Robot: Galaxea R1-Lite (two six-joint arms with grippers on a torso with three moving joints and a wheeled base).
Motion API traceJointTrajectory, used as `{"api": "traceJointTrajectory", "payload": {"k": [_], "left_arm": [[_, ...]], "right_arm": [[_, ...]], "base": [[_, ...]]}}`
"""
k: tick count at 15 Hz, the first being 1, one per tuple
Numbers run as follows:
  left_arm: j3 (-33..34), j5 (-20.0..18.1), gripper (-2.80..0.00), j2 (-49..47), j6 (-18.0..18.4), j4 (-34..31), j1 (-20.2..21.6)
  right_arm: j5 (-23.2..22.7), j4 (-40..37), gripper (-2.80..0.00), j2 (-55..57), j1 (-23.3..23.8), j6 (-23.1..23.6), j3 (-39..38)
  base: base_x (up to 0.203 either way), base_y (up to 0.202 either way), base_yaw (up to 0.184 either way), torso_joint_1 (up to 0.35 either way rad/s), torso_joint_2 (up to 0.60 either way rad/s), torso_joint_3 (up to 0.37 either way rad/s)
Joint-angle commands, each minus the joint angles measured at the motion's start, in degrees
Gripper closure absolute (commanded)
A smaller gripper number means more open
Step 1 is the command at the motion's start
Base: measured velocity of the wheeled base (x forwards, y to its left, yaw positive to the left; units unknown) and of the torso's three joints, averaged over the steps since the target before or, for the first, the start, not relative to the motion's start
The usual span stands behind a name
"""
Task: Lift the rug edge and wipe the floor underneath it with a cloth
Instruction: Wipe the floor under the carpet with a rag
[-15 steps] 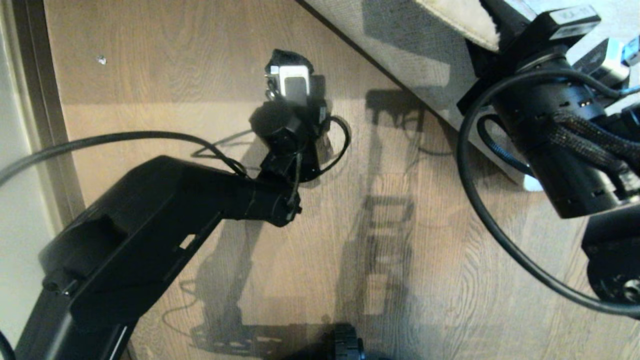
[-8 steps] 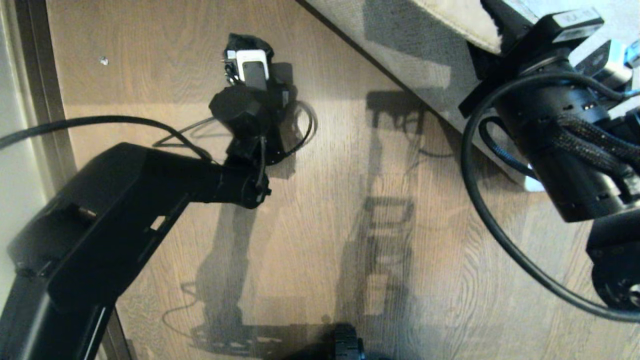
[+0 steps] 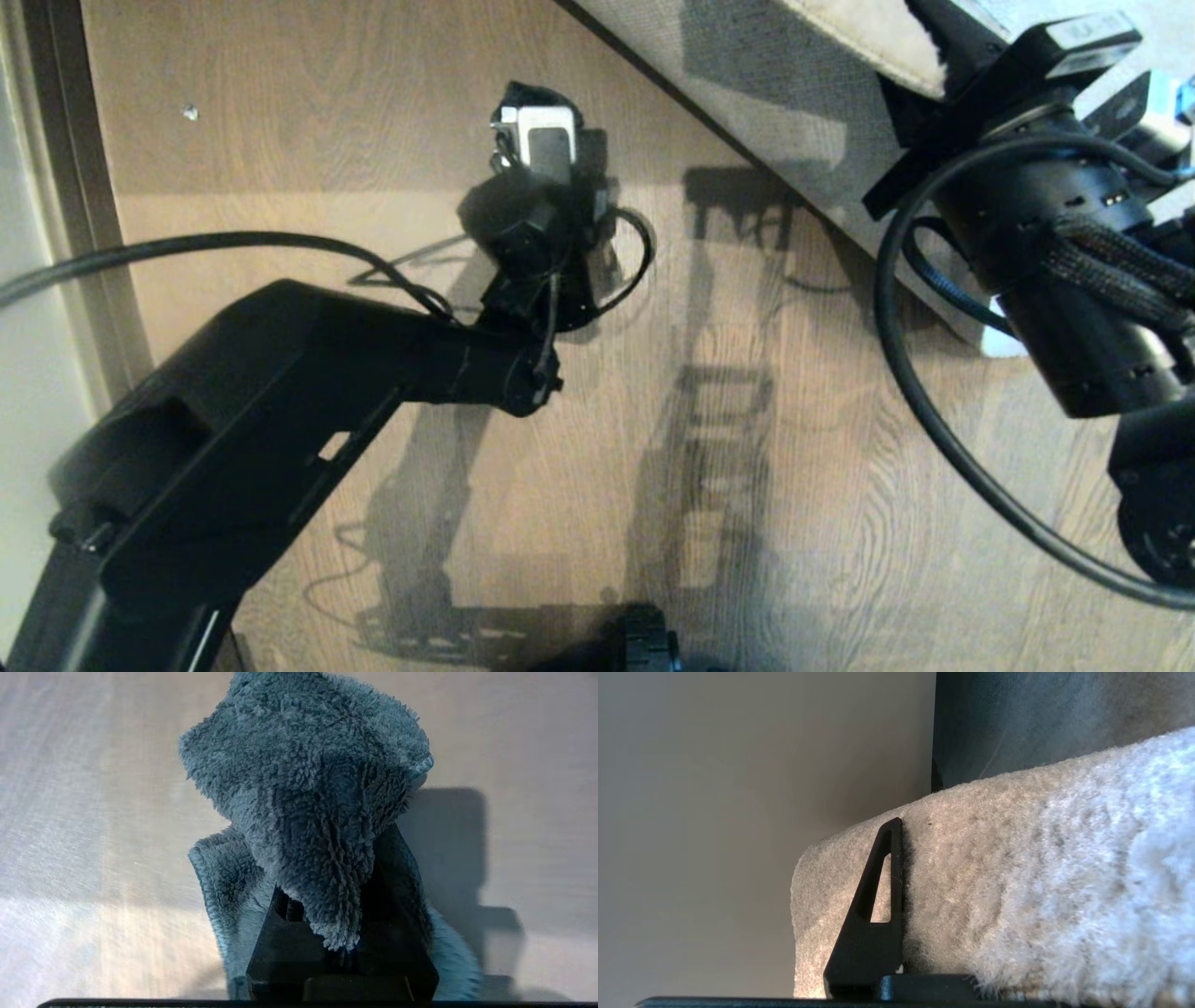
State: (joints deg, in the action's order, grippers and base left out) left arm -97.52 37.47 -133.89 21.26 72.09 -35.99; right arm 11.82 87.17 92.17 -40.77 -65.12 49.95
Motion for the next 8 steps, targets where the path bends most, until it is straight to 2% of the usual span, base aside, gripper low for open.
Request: {"api": "traceJointTrajectory", "payload": {"k": [1, 4, 8], "left_arm": [[0.1, 1.5, 0.00, 0.9, 0.2, 1.1, -3.4], [0.7, 5.0, 0.00, 0.9, 0.1, 1.2, -6.9], [2.0, 6.8, 0.00, 0.2, 0.1, 2.3, -8.9]], "right_arm": [[0.0, 2.6, 0.00, 0.0, 0.0, -0.4, 0.2], [0.0, 2.6, 0.00, 0.0, 0.0, -0.5, 0.0], [0.0, 2.6, 0.00, 0.2, 0.0, -0.5, 0.0]], "base": [[0.000, 0.000, 0.000, 0.000, 0.00, 0.000], [0.000, 0.000, 0.000, 0.000, 0.00, 0.000], [0.000, 0.000, 0.000, 0.000, 0.00, 0.000]]}}
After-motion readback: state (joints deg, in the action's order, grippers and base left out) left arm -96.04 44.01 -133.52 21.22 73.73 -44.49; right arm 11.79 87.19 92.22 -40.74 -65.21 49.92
